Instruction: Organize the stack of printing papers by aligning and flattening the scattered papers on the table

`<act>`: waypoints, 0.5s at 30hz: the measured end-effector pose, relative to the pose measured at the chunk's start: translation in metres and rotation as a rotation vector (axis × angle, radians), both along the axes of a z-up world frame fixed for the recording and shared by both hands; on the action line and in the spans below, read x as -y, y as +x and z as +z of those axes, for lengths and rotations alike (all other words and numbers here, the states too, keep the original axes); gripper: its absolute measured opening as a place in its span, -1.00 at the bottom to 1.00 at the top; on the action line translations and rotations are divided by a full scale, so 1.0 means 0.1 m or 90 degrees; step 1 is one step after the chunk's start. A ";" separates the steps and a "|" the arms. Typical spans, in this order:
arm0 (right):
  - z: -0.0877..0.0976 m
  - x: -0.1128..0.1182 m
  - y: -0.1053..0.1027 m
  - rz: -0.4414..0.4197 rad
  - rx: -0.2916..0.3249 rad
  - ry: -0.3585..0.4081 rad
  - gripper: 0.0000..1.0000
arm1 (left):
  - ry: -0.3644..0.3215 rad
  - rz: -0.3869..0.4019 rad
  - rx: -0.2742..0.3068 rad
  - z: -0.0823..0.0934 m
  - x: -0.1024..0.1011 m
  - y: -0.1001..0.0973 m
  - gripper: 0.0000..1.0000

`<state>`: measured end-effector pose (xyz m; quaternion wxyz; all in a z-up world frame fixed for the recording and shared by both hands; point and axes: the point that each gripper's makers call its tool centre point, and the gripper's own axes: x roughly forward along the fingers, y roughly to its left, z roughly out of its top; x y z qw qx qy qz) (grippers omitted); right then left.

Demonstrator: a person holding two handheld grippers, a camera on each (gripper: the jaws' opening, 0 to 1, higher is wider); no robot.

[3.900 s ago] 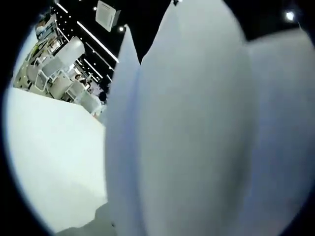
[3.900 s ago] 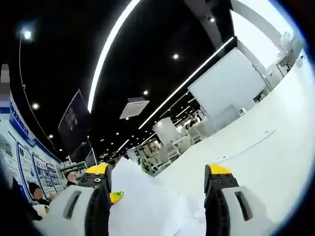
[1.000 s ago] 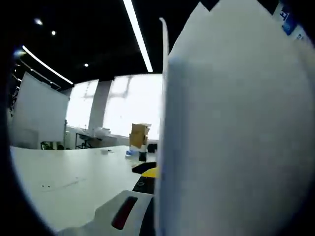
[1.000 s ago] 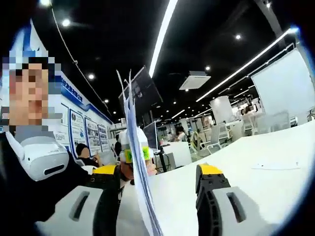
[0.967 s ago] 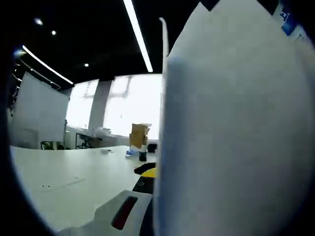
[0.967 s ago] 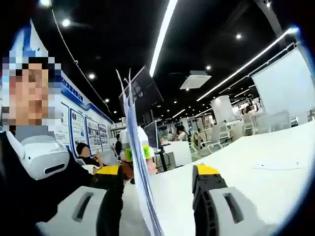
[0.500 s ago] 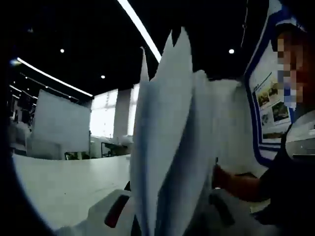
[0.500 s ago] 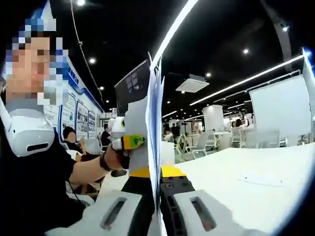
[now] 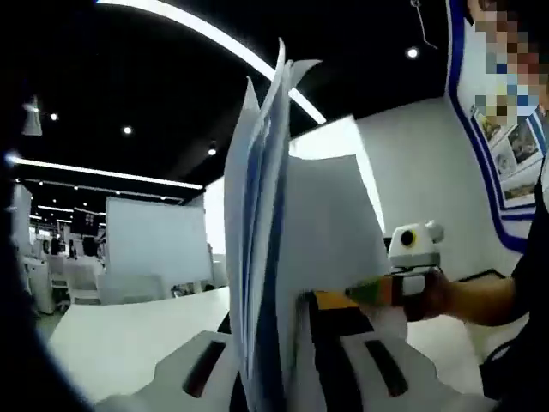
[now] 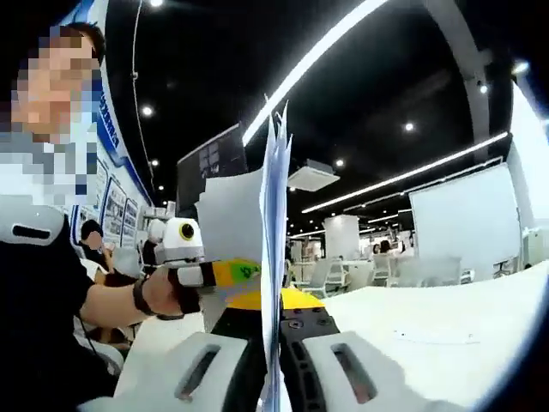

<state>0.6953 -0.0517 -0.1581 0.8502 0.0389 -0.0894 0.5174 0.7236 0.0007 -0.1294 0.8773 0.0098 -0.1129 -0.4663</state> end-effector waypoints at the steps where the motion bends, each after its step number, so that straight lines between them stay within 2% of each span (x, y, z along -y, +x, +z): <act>1: -0.10 -0.01 0.01 0.003 -0.011 -0.024 -0.94 | -0.007 -0.001 -0.019 -0.07 -0.01 0.01 -0.58; 2: -0.18 -0.01 0.04 -0.006 -0.031 -0.037 -0.79 | -0.021 -0.016 -0.047 -0.14 0.00 -0.01 -0.56; 3: -0.27 -0.02 0.06 -0.005 -0.054 -0.052 -0.60 | -0.026 -0.020 -0.057 -0.16 0.00 -0.01 -0.53; 4: -0.35 -0.02 0.09 -0.009 -0.078 -0.063 -0.52 | -0.028 -0.019 -0.062 -0.19 -0.02 0.01 -0.51; 7: -0.55 -0.07 0.12 0.002 -0.101 -0.109 -0.54 | -0.022 -0.004 -0.072 -0.24 -0.02 0.07 -0.47; 10: -0.64 -0.15 0.17 -0.003 -0.114 -0.130 -0.51 | -0.024 -0.001 -0.086 -0.23 0.00 0.13 -0.46; 13: -0.65 -0.19 0.19 -0.005 -0.116 -0.130 -0.49 | -0.033 -0.014 -0.097 -0.21 0.04 0.14 -0.42; 15: -0.66 -0.21 0.23 -0.010 -0.131 -0.118 -0.49 | -0.067 -0.044 -0.119 -0.17 0.10 0.11 -0.43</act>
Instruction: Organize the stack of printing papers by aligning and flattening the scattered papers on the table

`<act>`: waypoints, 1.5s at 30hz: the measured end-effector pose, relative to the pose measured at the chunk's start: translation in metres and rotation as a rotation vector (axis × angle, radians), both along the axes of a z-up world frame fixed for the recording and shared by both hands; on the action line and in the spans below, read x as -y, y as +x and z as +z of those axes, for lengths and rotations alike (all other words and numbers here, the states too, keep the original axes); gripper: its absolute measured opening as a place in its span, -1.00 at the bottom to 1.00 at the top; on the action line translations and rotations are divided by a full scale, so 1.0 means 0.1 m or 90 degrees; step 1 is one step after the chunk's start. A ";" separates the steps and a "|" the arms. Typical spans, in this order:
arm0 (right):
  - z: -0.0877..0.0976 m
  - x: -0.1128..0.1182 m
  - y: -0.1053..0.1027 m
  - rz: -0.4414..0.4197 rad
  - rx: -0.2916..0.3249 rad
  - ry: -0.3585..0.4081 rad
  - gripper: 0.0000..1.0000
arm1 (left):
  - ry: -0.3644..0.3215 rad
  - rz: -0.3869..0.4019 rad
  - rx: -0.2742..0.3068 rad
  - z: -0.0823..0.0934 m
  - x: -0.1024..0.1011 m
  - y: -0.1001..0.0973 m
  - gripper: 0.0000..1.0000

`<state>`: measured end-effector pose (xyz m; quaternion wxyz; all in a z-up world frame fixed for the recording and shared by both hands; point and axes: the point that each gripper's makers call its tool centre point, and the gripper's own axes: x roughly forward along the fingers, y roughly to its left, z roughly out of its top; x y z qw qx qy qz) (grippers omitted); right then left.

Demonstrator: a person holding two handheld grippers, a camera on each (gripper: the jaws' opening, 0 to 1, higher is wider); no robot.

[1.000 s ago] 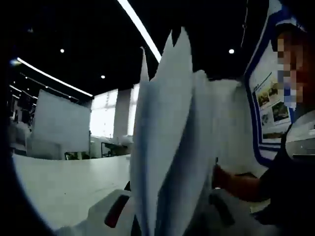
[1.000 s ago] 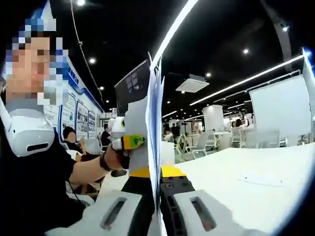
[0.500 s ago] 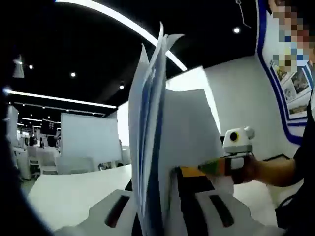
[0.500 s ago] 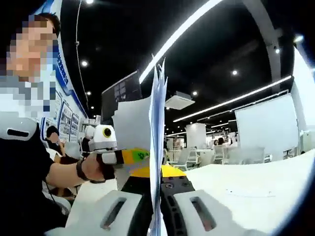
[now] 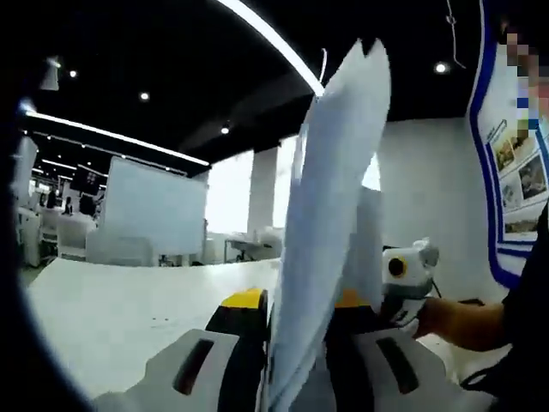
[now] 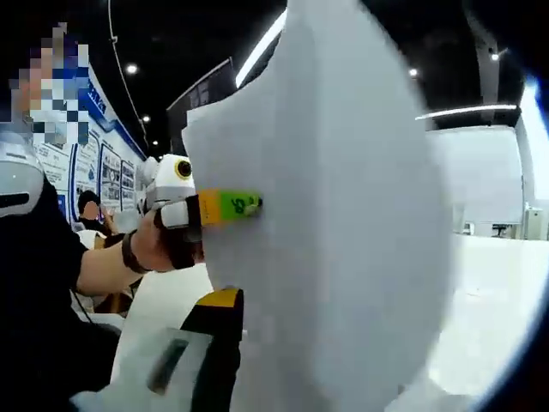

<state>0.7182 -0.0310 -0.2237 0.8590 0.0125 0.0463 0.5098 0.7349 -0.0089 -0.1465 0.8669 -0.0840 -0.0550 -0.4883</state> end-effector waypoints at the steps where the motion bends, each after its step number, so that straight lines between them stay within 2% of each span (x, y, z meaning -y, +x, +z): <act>1: -0.01 -0.01 0.01 -0.001 -0.005 0.002 -0.46 | -0.017 -0.015 -0.012 0.01 0.03 -0.01 -0.43; 5: -0.04 -0.01 0.02 -0.004 -0.004 -0.006 -0.43 | -0.007 -0.017 -0.009 -0.04 0.05 0.00 -0.47; 9: -0.01 0.01 0.02 -0.007 0.007 -0.005 -0.42 | -0.012 -0.049 -0.003 -0.02 0.09 -0.07 -0.68; 12: 0.03 0.04 0.01 -0.003 0.003 0.009 -0.42 | -0.007 -0.061 0.007 -0.02 0.09 -0.11 -0.84; 17: 0.11 0.13 0.01 -0.009 0.005 0.041 -0.37 | -0.015 -0.072 0.024 0.04 0.04 -0.18 -0.88; 21: 0.23 0.23 0.01 -0.019 0.000 0.093 -0.19 | -0.092 -0.092 0.034 0.27 -0.08 -0.24 -0.89; 25: 0.38 0.36 0.02 -0.031 -0.008 0.161 -0.03 | -0.195 -0.138 0.032 0.58 -0.26 -0.34 -0.89; 29: 0.53 0.45 -0.03 -0.010 -0.032 0.238 0.07 | -0.241 -0.144 0.055 0.75 -0.41 -0.39 -0.89; 32: 0.57 0.45 -0.10 0.015 -0.018 0.252 0.15 | -0.301 -0.159 0.060 0.91 -0.48 -0.45 -0.89; 34: 0.59 0.44 -0.14 0.025 -0.014 0.266 0.16 | -0.324 -0.172 0.059 0.96 -0.49 -0.49 -0.89; 37: 0.62 0.44 -0.17 0.042 -0.027 0.295 0.18 | -0.371 -0.188 0.067 1.09 -0.54 -0.56 -0.89; 40: 0.63 0.43 -0.19 0.053 -0.037 0.312 0.22 | -0.439 -0.216 0.063 1.25 -0.62 -0.63 -0.89; 42: 0.68 0.40 -0.25 0.076 -0.042 0.333 0.24 | -0.457 -0.215 0.062 1.29 -0.64 -0.63 -0.89; 45: 0.70 0.39 -0.28 0.086 -0.044 0.340 0.23 | -0.465 -0.216 0.061 1.30 -0.65 -0.63 -0.89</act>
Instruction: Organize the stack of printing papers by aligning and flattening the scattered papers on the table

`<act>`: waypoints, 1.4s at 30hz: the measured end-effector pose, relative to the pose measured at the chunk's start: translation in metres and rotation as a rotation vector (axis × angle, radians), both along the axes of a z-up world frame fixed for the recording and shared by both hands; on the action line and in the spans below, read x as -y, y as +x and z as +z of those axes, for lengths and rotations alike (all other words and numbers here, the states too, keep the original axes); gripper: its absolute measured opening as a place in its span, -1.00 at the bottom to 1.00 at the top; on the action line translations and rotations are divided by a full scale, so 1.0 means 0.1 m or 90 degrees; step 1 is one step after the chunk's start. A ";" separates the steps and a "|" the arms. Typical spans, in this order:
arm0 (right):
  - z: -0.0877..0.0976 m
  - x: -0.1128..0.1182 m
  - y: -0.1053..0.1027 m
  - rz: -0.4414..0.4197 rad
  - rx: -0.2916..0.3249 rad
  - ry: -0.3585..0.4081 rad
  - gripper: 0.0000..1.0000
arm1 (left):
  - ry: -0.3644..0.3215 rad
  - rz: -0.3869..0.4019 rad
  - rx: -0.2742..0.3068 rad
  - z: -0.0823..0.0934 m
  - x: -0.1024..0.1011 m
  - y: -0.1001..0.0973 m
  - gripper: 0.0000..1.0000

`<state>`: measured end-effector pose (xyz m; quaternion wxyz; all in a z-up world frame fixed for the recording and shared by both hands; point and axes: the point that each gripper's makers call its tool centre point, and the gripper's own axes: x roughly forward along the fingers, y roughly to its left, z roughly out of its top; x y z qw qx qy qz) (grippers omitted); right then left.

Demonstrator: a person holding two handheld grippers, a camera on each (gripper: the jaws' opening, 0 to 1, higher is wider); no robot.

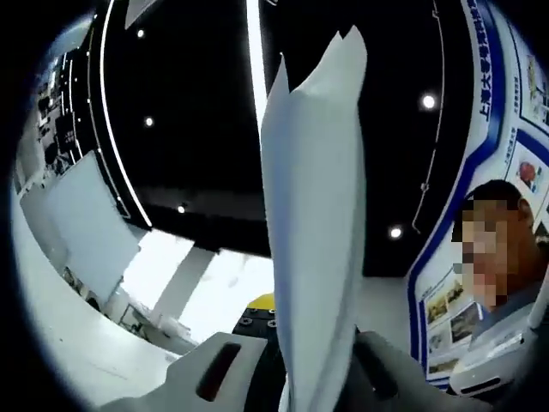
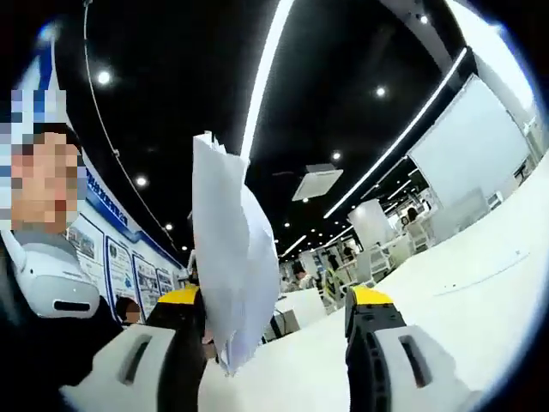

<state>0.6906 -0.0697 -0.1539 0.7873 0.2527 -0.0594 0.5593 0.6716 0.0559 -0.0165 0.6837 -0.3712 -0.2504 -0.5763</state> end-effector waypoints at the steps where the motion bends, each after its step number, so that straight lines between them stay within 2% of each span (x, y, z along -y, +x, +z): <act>1: 0.13 -0.06 -0.10 0.035 0.004 0.045 0.23 | -0.034 -0.014 -0.014 0.01 -0.01 0.02 -0.89; 4: 0.17 -0.10 -0.17 0.060 0.017 0.056 0.12 | -0.052 0.010 -0.029 -0.05 0.02 0.08 -0.89; 7: 0.18 -0.09 -0.17 0.059 0.029 0.056 -0.20 | -0.062 0.019 -0.043 -0.11 0.09 0.12 -0.89; 9: 0.15 -0.08 -0.18 0.054 0.043 0.043 -0.55 | -0.058 0.036 -0.047 -0.16 0.11 0.15 -0.89; 11: 0.15 -0.05 -0.20 0.050 0.064 0.042 -0.80 | -0.056 0.039 -0.052 -0.19 0.11 0.18 -0.89; 15: 0.17 -0.01 -0.22 0.060 0.064 0.048 -1.00 | -0.045 0.044 -0.062 -0.25 0.11 0.23 -0.89; 19: 0.16 0.01 -0.15 0.028 0.072 0.025 -1.00 | -0.020 0.064 -0.066 -0.30 0.13 0.27 -0.88; 24: 0.13 0.06 -0.14 0.028 0.068 -0.022 -1.00 | 0.051 0.115 -0.042 -0.37 0.13 0.29 -0.83; 29: 0.07 0.13 -0.22 0.036 0.086 -0.093 -1.00 | 0.108 0.062 -0.035 -0.49 0.04 0.20 -0.71; 40: -0.21 0.21 -0.28 0.053 0.102 -0.240 -1.00 | 0.305 -0.059 -0.020 -1.06 0.06 -0.13 -0.56; 42: -0.23 0.23 -0.29 0.055 0.100 -0.250 -1.00 | 0.328 -0.092 -0.032 -1.15 0.06 -0.20 -0.49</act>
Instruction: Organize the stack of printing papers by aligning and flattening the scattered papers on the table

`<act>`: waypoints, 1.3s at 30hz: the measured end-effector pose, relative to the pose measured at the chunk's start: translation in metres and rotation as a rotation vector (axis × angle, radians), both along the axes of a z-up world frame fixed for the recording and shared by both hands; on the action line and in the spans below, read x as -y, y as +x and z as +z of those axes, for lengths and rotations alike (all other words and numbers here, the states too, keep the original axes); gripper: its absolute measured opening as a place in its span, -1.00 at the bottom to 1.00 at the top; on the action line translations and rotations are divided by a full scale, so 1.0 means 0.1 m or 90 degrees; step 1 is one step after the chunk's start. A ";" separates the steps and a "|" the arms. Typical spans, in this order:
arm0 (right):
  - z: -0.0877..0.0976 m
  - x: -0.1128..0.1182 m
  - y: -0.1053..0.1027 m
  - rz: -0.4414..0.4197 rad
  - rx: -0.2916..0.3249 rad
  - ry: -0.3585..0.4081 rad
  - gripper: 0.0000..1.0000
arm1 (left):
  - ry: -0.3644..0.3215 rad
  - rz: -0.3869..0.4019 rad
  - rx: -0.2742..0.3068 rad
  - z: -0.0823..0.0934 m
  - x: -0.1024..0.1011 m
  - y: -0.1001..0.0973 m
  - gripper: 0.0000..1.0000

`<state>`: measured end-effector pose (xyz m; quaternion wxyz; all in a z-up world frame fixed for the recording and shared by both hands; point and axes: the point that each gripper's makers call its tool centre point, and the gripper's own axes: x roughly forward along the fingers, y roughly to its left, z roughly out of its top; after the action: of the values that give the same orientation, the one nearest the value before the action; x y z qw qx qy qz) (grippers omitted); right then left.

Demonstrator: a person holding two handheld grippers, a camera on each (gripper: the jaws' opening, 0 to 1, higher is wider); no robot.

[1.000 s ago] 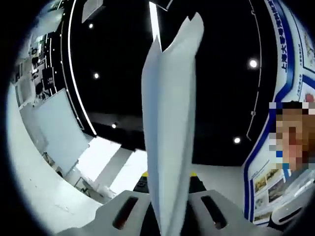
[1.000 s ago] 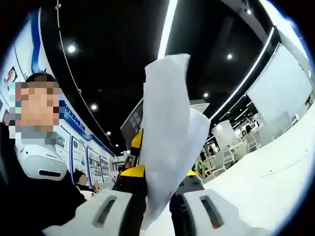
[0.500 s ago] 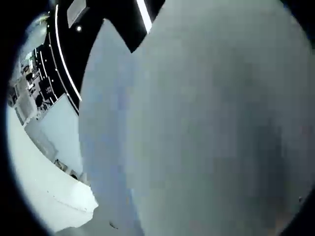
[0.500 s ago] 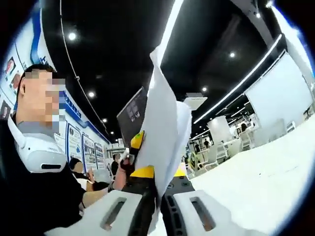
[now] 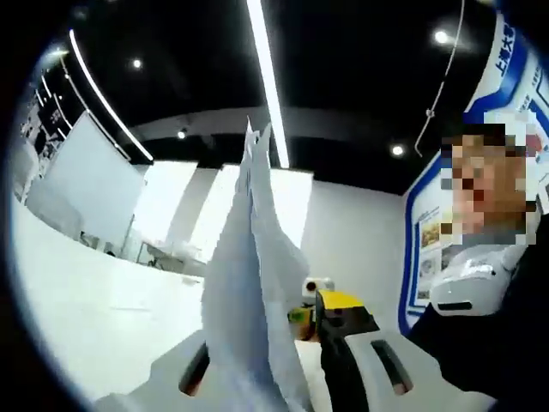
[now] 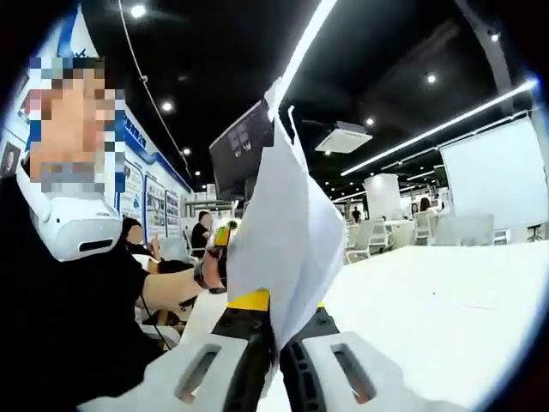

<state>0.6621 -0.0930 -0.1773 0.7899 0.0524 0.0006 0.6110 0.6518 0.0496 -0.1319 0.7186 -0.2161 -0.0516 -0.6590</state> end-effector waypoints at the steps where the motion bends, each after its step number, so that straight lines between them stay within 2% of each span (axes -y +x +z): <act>1: -0.04 0.03 -0.01 0.005 0.002 -0.019 -1.00 | 0.011 -0.007 -0.004 -0.04 0.00 -0.02 -0.49; 5: -0.18 0.09 -0.01 0.005 0.011 -0.088 -1.00 | 0.030 -0.011 -0.010 -0.15 -0.03 -0.01 -0.50; 7: -0.27 0.10 0.02 -0.009 0.017 -0.131 -1.00 | 0.044 0.003 -0.008 -0.21 -0.05 0.03 -0.53; 9: -0.35 0.09 0.08 -0.027 0.024 -0.161 -1.00 | 0.060 0.033 0.006 -0.26 -0.06 0.11 -0.63; 10: -0.37 0.07 0.08 -0.026 0.024 -0.163 -1.00 | 0.070 0.049 0.021 -0.29 -0.07 0.15 -0.70; 12: -0.42 0.04 0.09 -0.025 0.020 -0.167 -1.00 | 0.119 0.102 0.050 -0.42 -0.06 0.28 -0.79; 14: -0.45 0.02 0.10 -0.029 0.009 -0.167 -1.00 | 0.125 0.137 0.056 -0.44 -0.08 0.37 -0.87; 16: -0.45 0.01 0.13 -0.041 0.010 -0.163 -1.00 | 0.133 0.179 0.064 -0.45 -0.12 0.47 -0.87; 20: -0.46 0.04 0.26 -0.092 0.035 -0.166 -1.00 | 0.134 0.196 0.090 -0.46 -0.16 0.48 -0.80; 22: -0.59 0.09 0.30 -0.107 -0.002 -0.186 -0.70 | 0.162 0.209 0.058 -0.58 -0.19 0.56 -0.65; 24: -0.75 0.09 0.31 -0.103 -0.049 -0.205 -0.52 | 0.172 0.203 0.049 -0.66 -0.20 0.57 -0.61; 28: -0.89 0.09 0.29 -0.097 -0.035 -0.222 -0.51 | 0.194 0.216 0.068 -0.71 -0.18 0.57 -0.55; 30: -0.87 0.12 0.29 -0.100 -0.031 -0.212 -0.50 | 0.193 0.213 0.072 -0.70 -0.17 0.56 -0.55; 34: -0.57 0.19 0.32 -0.117 -0.021 -0.123 -0.48 | 0.181 0.206 0.081 -0.62 -0.13 0.52 -0.47; 37: -0.43 0.23 0.31 -0.123 -0.011 -0.095 -0.49 | 0.164 0.200 0.086 -0.52 -0.12 0.51 -0.46; 39: -0.43 0.18 0.29 -0.121 -0.004 -0.099 -0.49 | 0.157 0.200 0.078 -0.52 -0.09 0.53 -0.47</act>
<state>0.6911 -0.1114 -0.2201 0.8459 -0.0071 0.0454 0.5313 0.7046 0.0590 -0.1837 0.8291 -0.0750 -0.0473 -0.5521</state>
